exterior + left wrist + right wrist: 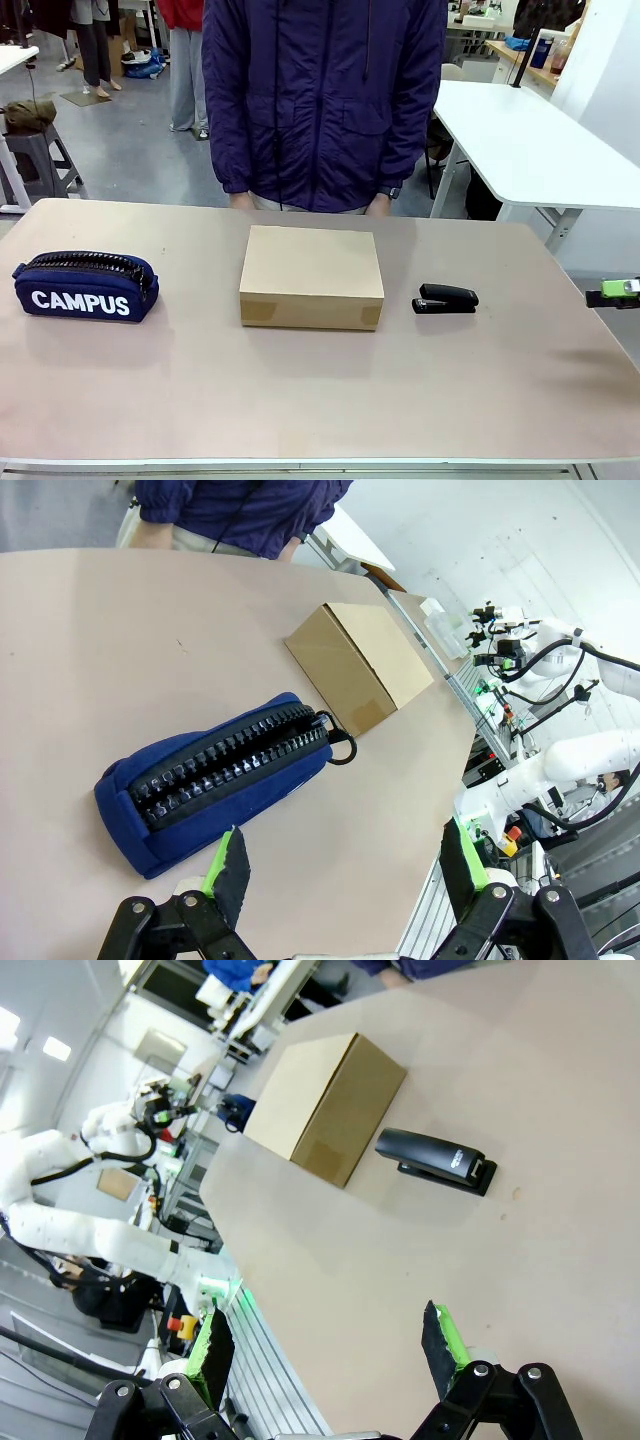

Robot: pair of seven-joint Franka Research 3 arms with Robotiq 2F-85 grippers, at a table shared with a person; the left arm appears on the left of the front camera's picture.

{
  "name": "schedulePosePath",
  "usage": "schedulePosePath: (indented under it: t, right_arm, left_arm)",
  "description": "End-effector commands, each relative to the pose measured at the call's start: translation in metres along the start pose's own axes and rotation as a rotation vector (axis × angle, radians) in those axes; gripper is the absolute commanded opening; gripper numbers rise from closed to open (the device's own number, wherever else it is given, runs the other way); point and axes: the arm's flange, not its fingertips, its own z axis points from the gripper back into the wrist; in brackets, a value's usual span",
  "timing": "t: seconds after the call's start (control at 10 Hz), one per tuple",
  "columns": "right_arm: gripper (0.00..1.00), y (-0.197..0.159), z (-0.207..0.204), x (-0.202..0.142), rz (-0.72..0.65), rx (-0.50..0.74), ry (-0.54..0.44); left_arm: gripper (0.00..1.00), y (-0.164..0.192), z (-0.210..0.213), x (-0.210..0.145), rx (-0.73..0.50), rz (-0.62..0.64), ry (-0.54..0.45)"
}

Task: Pack the item into the box.
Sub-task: Close the Mailer Box.

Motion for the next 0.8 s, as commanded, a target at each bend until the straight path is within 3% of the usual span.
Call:
schedulePosePath:
  t: [0.0,0.7]
  right_arm:
    - [1.0,0.0045,-0.0007,-0.0029,0.002,0.008,0.006]
    - [1.0,0.0045,-0.0007,-0.0029,0.002,0.008,0.006]
  left_arm:
    - [1.0,-0.004,0.0001,-0.0029,0.008,-0.012,0.011]
    - [1.0,-0.004,0.0001,-0.0029,0.008,-0.012,0.011]
